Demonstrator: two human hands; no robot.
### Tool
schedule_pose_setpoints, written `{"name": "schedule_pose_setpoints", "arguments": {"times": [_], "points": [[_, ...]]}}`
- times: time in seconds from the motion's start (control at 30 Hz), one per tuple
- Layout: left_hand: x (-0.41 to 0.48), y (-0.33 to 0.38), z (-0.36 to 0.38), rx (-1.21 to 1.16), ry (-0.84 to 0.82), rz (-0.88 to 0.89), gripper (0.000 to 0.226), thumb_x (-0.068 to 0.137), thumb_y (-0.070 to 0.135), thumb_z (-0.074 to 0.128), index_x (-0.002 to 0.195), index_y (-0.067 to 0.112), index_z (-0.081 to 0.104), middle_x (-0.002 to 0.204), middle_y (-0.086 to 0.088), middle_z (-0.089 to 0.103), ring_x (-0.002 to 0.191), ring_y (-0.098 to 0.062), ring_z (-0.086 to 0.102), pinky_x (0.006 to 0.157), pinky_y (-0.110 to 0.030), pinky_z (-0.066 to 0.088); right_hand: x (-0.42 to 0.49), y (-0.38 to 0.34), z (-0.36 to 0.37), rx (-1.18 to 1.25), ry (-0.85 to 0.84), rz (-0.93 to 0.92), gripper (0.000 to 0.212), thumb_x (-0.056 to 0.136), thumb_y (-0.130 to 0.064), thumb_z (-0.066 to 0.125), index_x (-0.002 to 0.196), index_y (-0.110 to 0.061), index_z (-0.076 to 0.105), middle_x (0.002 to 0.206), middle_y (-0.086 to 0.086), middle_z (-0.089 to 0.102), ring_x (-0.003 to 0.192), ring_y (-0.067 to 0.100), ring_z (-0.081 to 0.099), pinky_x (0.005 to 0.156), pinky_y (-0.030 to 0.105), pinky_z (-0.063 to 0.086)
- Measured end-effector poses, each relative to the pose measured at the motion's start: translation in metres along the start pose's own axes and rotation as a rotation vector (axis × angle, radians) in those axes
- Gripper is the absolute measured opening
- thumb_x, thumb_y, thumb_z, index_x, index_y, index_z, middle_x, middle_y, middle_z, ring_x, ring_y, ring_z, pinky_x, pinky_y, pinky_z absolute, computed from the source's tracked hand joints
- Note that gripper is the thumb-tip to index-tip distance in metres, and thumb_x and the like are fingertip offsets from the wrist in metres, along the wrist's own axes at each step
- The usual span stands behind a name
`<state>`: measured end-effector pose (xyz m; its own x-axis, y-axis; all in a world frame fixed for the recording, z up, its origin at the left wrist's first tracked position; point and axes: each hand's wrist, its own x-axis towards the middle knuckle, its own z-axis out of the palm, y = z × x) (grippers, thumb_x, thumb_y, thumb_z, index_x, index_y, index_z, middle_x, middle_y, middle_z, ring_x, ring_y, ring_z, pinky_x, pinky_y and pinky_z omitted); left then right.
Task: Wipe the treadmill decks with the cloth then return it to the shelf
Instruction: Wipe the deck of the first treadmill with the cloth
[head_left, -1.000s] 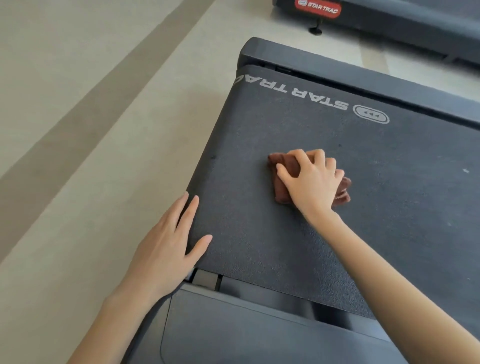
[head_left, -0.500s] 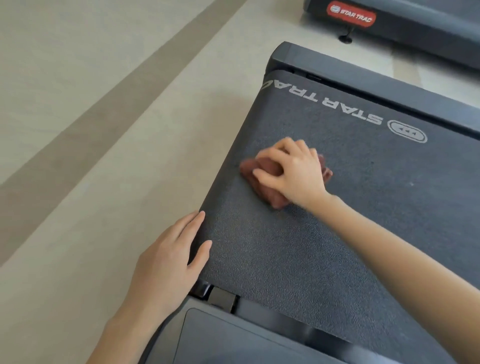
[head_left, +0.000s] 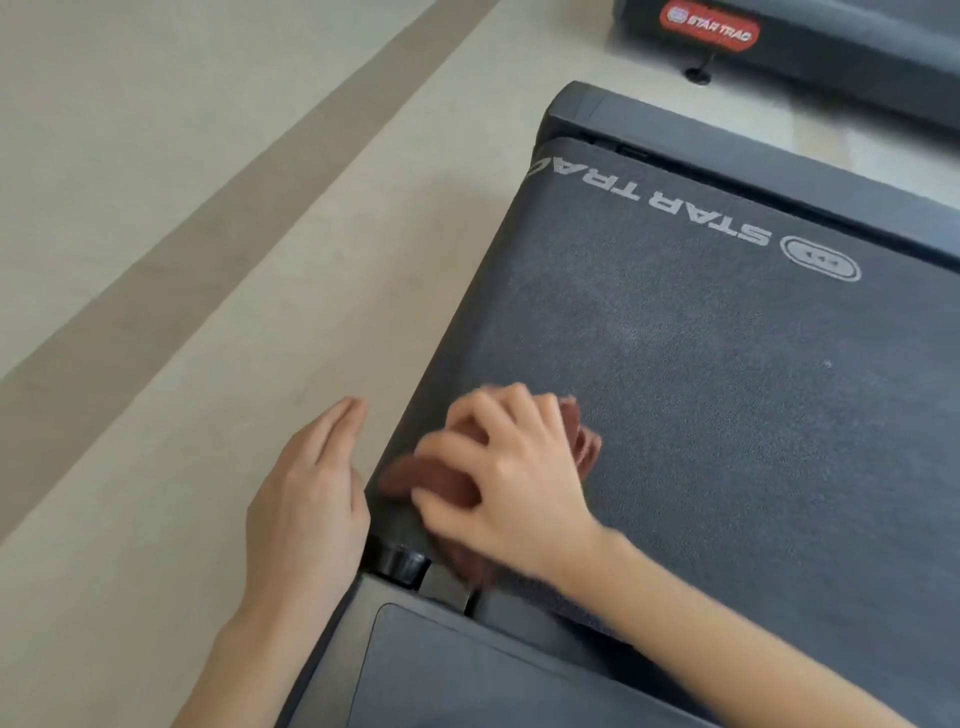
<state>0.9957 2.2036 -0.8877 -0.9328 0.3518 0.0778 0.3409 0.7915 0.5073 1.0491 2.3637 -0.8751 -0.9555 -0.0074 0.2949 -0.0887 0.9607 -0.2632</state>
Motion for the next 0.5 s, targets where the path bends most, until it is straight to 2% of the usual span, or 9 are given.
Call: {"name": "schedule_pose_setpoints", "arguments": {"times": [0.1, 0.17, 0.27, 0.4, 0.43, 0.5], "points": [[0.003, 0.001, 0.0, 0.016, -0.047, 0.052, 0.061, 0.075, -0.015, 0.05, 0.13, 0.012, 0.053, 0.135, -0.002, 0.052, 0.118, -0.025, 0.052, 0.089, -0.037, 0.046, -0.035, 0.014, -0.009, 0.06, -0.018, -0.121, 0.026, 0.075, -0.052, 0.064, 0.094, -0.035, 0.069, 0.098, -0.005, 0.06, 0.095, 0.027, 0.055, 0.081, 0.04, 0.039], [0.007, 0.006, 0.001, 0.011, -0.064, 0.108, 0.057, 0.078, -0.014, 0.052, 0.129, 0.011, 0.055, 0.134, -0.002, 0.053, 0.118, -0.023, 0.052, 0.092, -0.034, 0.043, -0.043, 0.044, -0.022, 0.02, -0.023, -0.066, 0.026, 0.078, -0.054, 0.062, 0.095, -0.037, 0.069, 0.099, -0.006, 0.061, 0.096, 0.025, 0.055, 0.08, 0.039, 0.039], [0.013, 0.019, 0.007, 0.044, -0.111, 0.214, 0.043, 0.087, 0.006, 0.057, 0.13, 0.008, 0.053, 0.136, -0.005, 0.052, 0.124, -0.023, 0.048, 0.1, -0.032, 0.035, -0.047, 0.101, -0.042, -0.13, 0.046, 0.217, 0.032, 0.08, -0.056, 0.056, 0.099, -0.034, 0.07, 0.1, -0.005, 0.062, 0.092, 0.026, 0.054, 0.078, 0.041, 0.042], [0.017, 0.057, 0.033, 0.165, -0.241, 0.429, 0.054, 0.094, 0.031, 0.045, 0.142, 0.009, 0.034, 0.152, -0.006, 0.028, 0.141, -0.025, 0.021, 0.115, -0.039, 0.015, -0.065, 0.151, -0.062, -0.247, 0.17, 0.777, 0.032, 0.083, -0.052, 0.061, 0.106, -0.032, 0.068, 0.109, 0.001, 0.058, 0.102, 0.032, 0.047, 0.087, 0.041, 0.032], [0.017, 0.069, 0.039, 0.187, -0.255, 0.471, 0.056, 0.095, 0.035, 0.04, 0.145, 0.011, 0.029, 0.154, -0.005, 0.022, 0.143, -0.024, 0.014, 0.116, -0.039, 0.01, -0.071, 0.148, -0.063, -0.266, 0.181, 0.826, 0.031, 0.083, -0.051, 0.061, 0.106, -0.031, 0.068, 0.11, 0.002, 0.057, 0.103, 0.033, 0.046, 0.087, 0.042, 0.032], [0.018, 0.093, 0.05, 0.208, -0.249, 0.554, 0.057, 0.096, 0.037, 0.037, 0.145, 0.012, 0.026, 0.155, -0.005, 0.02, 0.144, -0.024, 0.011, 0.116, -0.041, 0.008, -0.089, 0.127, -0.062, -0.306, 0.175, 0.773, 0.03, 0.083, -0.052, 0.06, 0.104, -0.032, 0.068, 0.108, 0.002, 0.057, 0.099, 0.034, 0.047, 0.084, 0.042, 0.033]]}}
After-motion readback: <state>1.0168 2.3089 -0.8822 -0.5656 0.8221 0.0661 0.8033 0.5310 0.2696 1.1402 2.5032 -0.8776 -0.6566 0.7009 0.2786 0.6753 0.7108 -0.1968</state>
